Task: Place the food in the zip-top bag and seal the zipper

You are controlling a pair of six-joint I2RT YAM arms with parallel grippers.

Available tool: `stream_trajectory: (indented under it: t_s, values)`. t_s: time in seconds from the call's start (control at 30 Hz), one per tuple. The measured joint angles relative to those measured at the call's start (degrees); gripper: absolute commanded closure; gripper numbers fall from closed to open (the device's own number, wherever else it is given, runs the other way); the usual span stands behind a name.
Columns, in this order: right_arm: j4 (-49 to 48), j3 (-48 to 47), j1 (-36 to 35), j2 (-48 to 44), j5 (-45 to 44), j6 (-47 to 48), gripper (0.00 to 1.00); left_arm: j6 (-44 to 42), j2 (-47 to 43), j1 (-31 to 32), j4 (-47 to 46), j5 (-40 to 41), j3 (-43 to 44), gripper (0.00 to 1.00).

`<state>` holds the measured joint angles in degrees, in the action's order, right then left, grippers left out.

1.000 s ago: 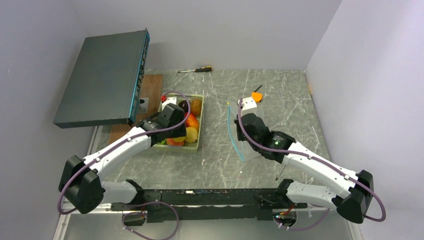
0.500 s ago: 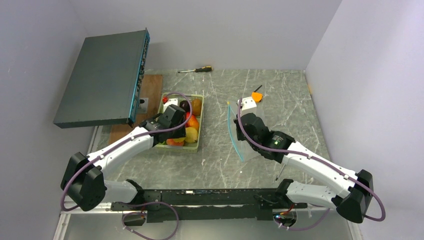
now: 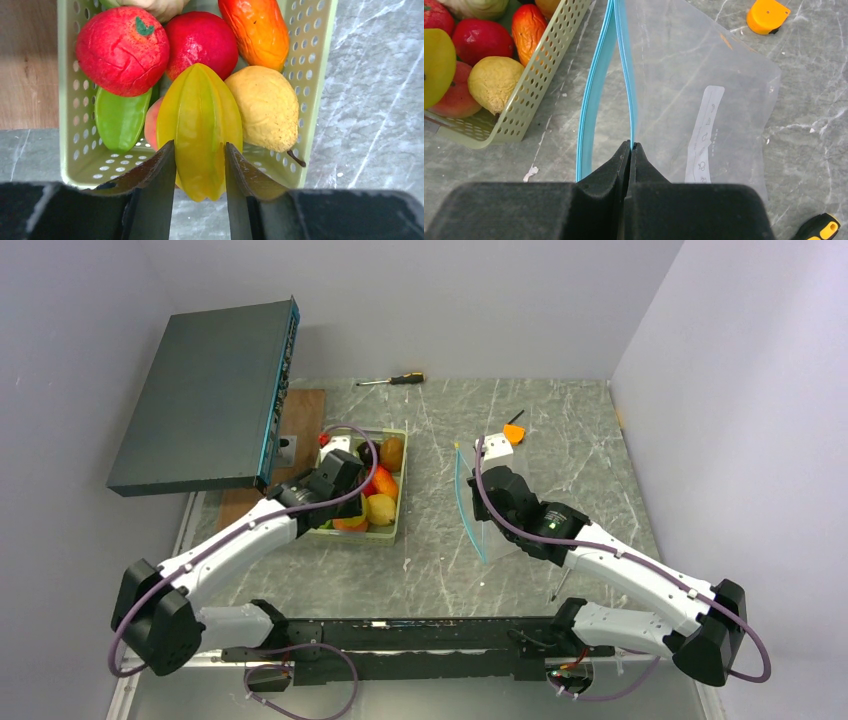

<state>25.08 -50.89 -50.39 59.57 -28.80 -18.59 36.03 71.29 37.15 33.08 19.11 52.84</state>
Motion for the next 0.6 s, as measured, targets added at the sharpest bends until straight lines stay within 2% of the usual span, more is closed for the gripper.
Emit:
stream_trajectory:
  t_s: [0.17,0.3,0.4,0.5,0.6]
  values:
    - [-0.37,0.0,0.0,0.0,0.17,0.0,1.0,-0.72,-5.44,0.0,1.92,-3.26,0.7,0.67]
    - [-0.74,0.0,0.0,0.0,1.14,0.02,1.0,-0.92,-10.67,0.0,-0.09,-11.15,1.18,0.68]
    - [-1.25,0.0,0.0,-0.11,2.16,0.04,1.0,-0.31,-14.71,0.02,-5.35,-19.41,0.46,0.68]
    - [-1.66,0.11,0.0,-0.46,3.76,0.15,1.0,2.56,-18.78,0.37,-14.95,-28.39,-2.08,0.67]
    - [-2.91,0.72,0.0,-1.11,5.75,0.28,1.0,5.46,-19.21,1.42,-23.52,-34.62,-3.74,0.68]
